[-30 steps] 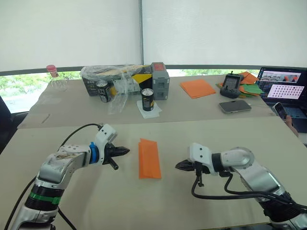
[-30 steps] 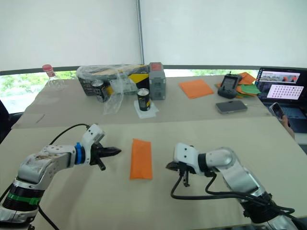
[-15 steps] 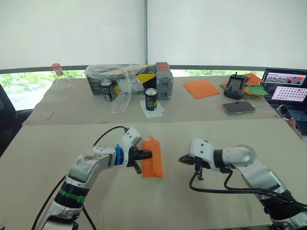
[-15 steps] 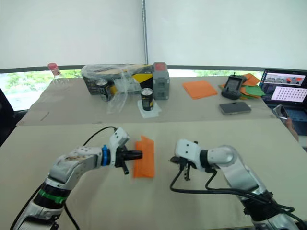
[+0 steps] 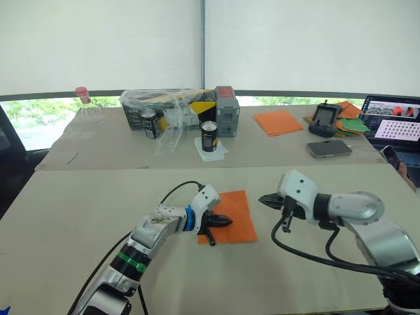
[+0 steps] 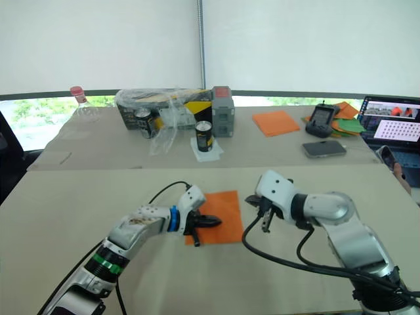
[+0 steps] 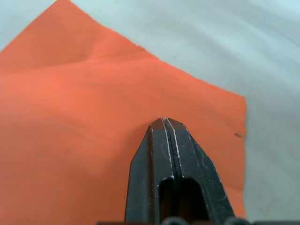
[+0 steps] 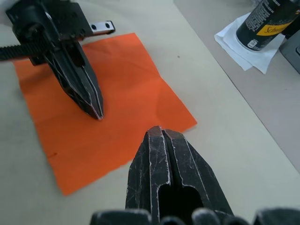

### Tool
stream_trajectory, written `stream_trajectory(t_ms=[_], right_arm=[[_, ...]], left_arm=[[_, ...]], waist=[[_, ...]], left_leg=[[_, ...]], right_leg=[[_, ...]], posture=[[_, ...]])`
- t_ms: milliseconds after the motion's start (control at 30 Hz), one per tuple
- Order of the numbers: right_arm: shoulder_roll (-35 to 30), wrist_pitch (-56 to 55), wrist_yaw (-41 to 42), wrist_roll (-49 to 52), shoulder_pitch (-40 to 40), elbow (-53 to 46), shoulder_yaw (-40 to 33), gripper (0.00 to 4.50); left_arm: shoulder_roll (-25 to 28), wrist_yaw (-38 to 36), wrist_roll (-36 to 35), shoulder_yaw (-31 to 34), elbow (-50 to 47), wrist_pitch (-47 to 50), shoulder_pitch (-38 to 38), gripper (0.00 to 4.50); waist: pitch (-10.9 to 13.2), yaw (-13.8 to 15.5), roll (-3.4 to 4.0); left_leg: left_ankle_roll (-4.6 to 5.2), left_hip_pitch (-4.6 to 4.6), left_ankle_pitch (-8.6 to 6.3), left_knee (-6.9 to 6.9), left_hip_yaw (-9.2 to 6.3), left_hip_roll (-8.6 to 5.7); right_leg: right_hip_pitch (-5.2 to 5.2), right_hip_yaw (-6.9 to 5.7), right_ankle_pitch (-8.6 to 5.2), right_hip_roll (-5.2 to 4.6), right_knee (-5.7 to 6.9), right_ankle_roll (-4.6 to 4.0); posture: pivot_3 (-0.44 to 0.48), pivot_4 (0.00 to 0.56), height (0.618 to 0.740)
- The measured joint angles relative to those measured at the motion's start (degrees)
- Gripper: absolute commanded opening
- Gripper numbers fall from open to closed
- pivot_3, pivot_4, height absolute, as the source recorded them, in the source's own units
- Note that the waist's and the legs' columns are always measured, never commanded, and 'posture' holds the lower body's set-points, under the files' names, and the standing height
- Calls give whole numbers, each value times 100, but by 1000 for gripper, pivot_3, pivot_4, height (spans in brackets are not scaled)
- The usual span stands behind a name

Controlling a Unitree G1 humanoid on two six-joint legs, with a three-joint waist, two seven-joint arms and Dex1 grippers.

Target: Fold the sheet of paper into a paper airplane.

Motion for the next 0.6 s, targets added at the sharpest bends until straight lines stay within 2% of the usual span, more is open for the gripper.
stream_trajectory(t_ms=[133, 267, 367, 467, 600], right_arm=[[198, -31, -240, -171, -31, 98, 450, 15], [382, -449, -784, -844, -286, 1271, 897, 15], [651, -638, -1112, -1030, -647, 2099, 831, 15], [1302, -277, -1208, -520, -945, 2401, 365, 15], [1471, 363, -1113, 52, -1091, 2414, 49, 1255]], left_arm=[[6, -49, 67, -22, 47, -95, 4, 0], [80, 5, 77, 45, -98, -109, 134, 0], [184, 26, 70, 140, -264, -21, 241, 0], [205, 118, 69, 214, -443, 76, 361, 0], [186, 223, 66, 224, -552, 125, 430, 0]], waist=[[0, -4, 0], [-1, -18, -1], [-1, -88, -1], [-1, -141, 0], [-2, -128, 0]], left_leg=[[-2, 6, 1, 0, 0, 0], [-10, 9, 9, 2, 5, -6], [-46, 12, 30, -6, 8, 2], [-39, 13, 26, -9, 4, 13], [-9, 12, 9, -5, 1, 6]], right_leg=[[3, -1, 0, 1, 2, 0], [3, 1, 1, -1, 5, -1], [-2, 4, 3, 8, 10, -4], [-2, 4, 3, 15, 21, -5], [-2, 2, 3, 9, 23, -5]], posture=[[0, 150, 740], [0, 150, 740], [0, 150, 740], [0, 150, 740], [0, 150, 740]])
